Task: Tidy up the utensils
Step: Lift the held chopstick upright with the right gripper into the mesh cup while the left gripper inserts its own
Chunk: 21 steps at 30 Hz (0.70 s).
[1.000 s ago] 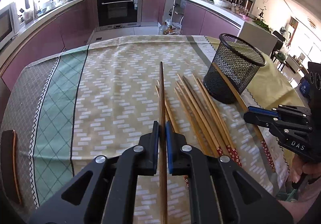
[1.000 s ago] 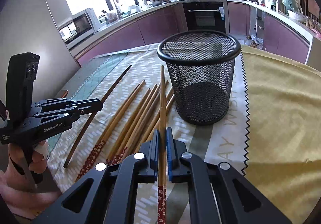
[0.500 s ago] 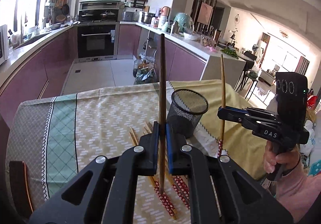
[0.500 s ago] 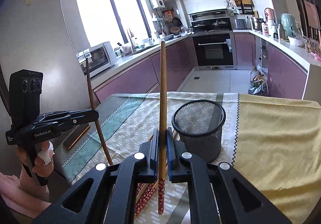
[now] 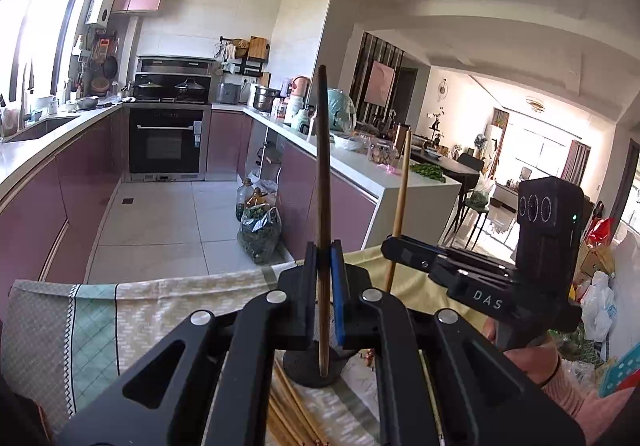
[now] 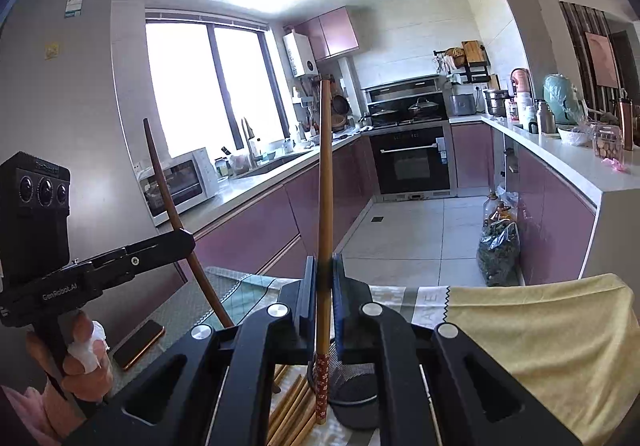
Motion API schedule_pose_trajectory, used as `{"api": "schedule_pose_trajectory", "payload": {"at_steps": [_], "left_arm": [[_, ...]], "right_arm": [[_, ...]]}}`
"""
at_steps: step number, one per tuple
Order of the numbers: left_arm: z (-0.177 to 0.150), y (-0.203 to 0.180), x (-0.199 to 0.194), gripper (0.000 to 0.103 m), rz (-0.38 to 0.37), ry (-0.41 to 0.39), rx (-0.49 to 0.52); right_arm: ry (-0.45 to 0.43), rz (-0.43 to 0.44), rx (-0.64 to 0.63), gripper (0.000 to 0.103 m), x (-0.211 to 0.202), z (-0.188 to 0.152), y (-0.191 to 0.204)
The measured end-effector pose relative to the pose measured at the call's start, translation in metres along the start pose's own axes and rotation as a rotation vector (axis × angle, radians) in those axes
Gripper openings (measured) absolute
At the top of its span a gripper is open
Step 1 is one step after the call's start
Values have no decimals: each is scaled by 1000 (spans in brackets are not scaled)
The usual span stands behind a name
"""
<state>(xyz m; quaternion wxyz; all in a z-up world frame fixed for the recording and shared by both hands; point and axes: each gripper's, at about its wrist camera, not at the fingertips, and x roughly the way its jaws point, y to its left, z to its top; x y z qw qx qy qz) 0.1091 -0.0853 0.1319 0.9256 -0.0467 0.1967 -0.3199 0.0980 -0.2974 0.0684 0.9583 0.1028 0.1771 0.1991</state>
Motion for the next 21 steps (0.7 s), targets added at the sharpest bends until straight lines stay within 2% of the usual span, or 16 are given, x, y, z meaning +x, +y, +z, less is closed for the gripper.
{"api": "schedule_pose_trajectory", "payload": {"at_steps": [4,6,14,18,21], "left_arm": [[14,-7,20,7,5,-13,-13],[9,-7,39,7,29,4,-1],[-41,2,110,7,32,197,4],[-57,14,136,8,45,252,13],[-64,24,149,8,51,279,13]], "right_arm": [[-29,-35,2,6,12,7,-10],[-16,-44,12,6,23,5,-16],[188,-60,1,6,63,-26,-22],[276,-75,-12,6,78,-37,-20],[308,-81,-13,6,86,-42,-20]]}}
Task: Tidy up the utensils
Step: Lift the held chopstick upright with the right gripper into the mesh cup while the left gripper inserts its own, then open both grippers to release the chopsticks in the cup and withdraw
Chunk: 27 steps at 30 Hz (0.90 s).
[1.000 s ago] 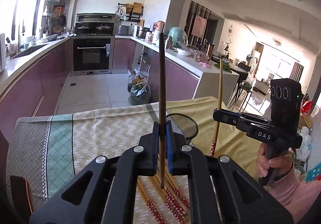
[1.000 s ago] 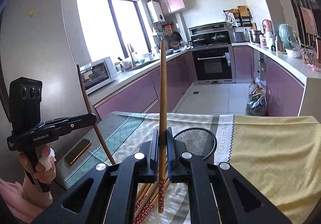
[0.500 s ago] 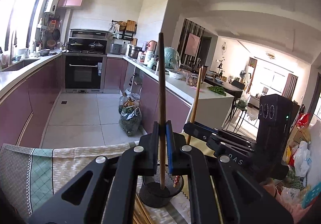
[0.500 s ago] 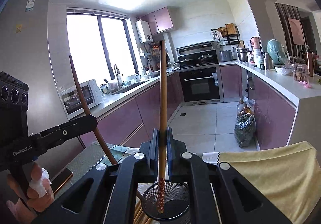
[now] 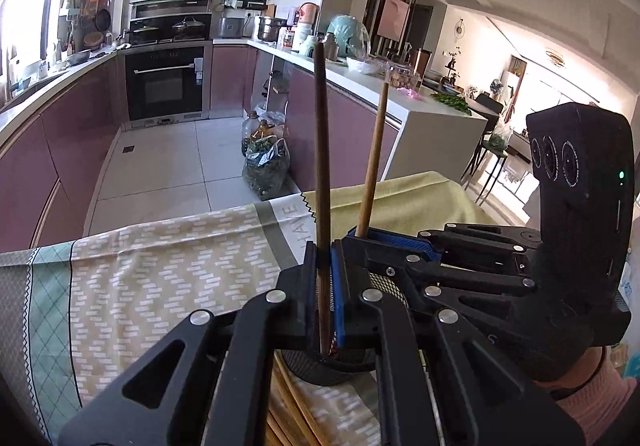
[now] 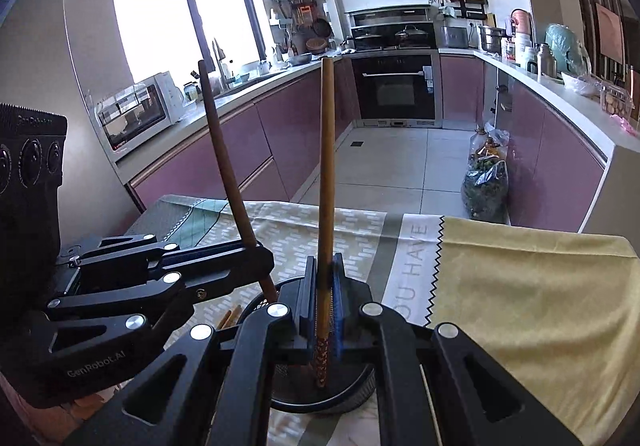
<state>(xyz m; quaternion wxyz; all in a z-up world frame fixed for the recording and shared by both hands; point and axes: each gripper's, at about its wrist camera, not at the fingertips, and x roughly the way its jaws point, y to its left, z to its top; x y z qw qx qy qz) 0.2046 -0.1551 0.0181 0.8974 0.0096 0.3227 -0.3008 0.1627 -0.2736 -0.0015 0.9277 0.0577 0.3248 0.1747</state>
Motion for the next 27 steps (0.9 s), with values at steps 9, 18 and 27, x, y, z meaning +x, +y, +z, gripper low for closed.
{"api": "schedule_pose_trajectory", "payload": {"at_steps": [9,18,27], "left_arm": [[-11,15,7,32,43,-9,-2],[-36,30,-46,44,141,-87,-1],[-99,65,-67,49,229,17,-24]], "right_arm": [[-3,-50,42,23,9,2,-10],[-102,-31,17,34,-37,-15,-2],[-44,81,-52,37,-54,-63,34]]}}
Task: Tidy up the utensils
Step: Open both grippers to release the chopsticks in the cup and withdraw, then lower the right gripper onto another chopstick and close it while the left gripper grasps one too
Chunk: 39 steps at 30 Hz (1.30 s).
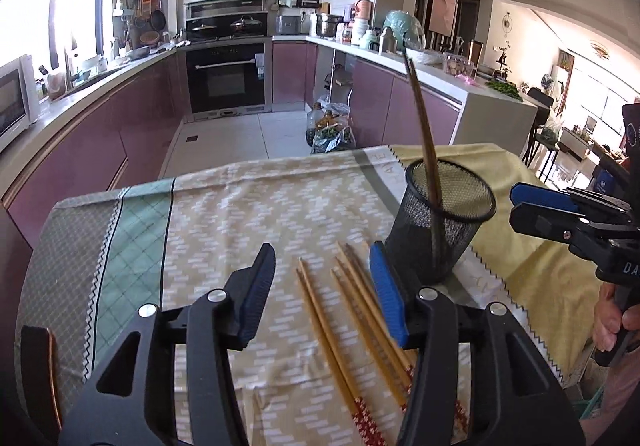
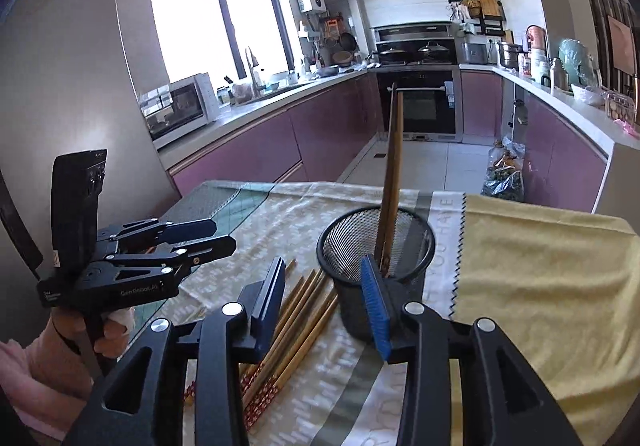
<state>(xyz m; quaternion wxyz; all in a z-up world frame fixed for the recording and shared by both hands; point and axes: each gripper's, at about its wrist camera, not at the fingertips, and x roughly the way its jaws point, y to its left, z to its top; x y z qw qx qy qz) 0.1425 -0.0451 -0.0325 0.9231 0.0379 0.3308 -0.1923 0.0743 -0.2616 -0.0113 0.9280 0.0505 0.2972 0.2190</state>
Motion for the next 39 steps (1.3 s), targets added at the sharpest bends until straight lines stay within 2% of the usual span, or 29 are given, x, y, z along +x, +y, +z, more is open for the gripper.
{"api": "schedule_pose_trajectory", "payload": {"at_steps": [5,11,22,39], "left_arm": [[-31,6,14,49,-7,82,-19],[-53,7,16,49,-10,126,-28],[-73,3,24,49,-1,182,-26],[-80,1,29,48,-1,214,-16]], "right_arm": [[128,15,26,37,35,-31,8],[209,-2,56,37,58,-56,12],[239,-27,42,37,64,-64,22],[267,-98,-10,35,66,-66,25]]}}
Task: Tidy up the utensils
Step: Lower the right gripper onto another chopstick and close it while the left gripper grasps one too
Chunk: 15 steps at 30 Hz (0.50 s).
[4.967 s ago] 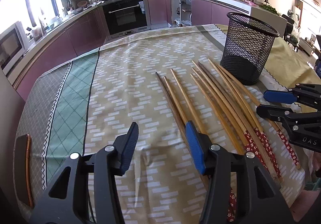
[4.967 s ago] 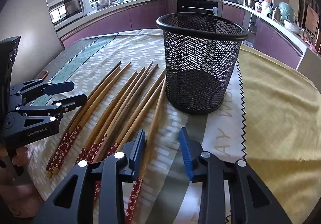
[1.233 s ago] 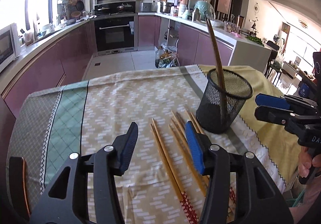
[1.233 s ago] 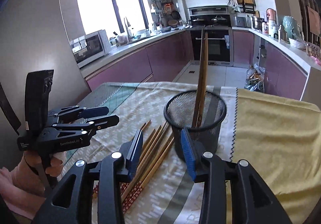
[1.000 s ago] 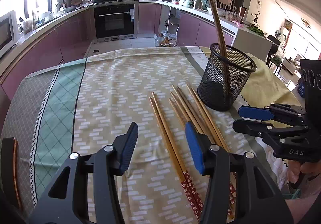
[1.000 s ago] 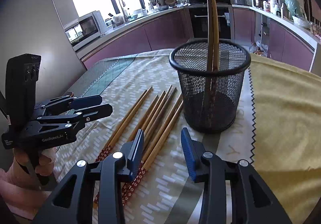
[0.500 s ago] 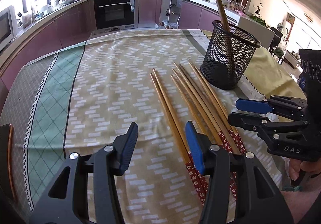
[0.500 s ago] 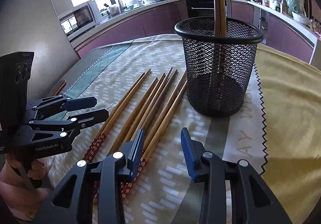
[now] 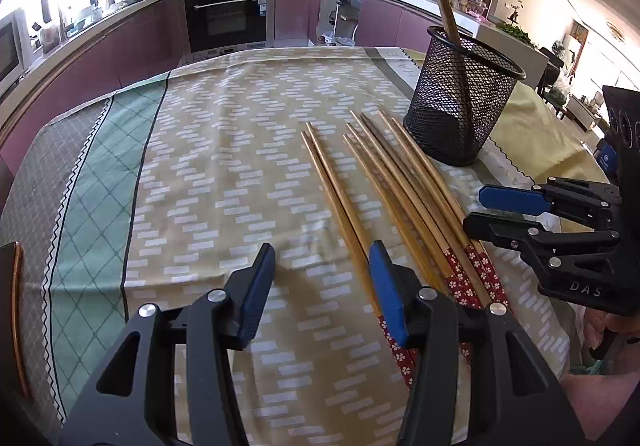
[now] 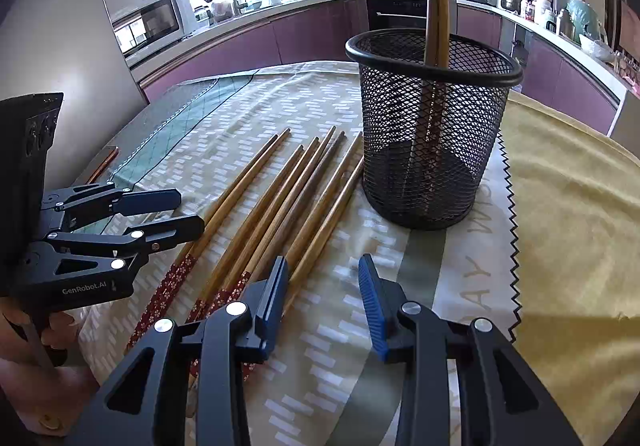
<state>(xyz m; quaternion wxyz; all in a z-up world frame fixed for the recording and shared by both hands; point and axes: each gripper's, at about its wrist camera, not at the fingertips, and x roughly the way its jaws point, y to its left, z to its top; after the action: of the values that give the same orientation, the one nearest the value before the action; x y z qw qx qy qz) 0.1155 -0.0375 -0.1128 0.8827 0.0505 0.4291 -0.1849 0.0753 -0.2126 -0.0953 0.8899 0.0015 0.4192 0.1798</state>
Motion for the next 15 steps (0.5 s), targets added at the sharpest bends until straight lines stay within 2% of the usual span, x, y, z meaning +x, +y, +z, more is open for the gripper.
{"api": "schedule_pose_trajectory", "payload": {"at_steps": [6,15], "left_arm": [[3,5,3,49,-7,28,-19],[6,0,9,49,21,36,12]], "right_arm": [[8,-26,-11,35,-1,0,1],[21,-42,-25,34,5,3,3]]}}
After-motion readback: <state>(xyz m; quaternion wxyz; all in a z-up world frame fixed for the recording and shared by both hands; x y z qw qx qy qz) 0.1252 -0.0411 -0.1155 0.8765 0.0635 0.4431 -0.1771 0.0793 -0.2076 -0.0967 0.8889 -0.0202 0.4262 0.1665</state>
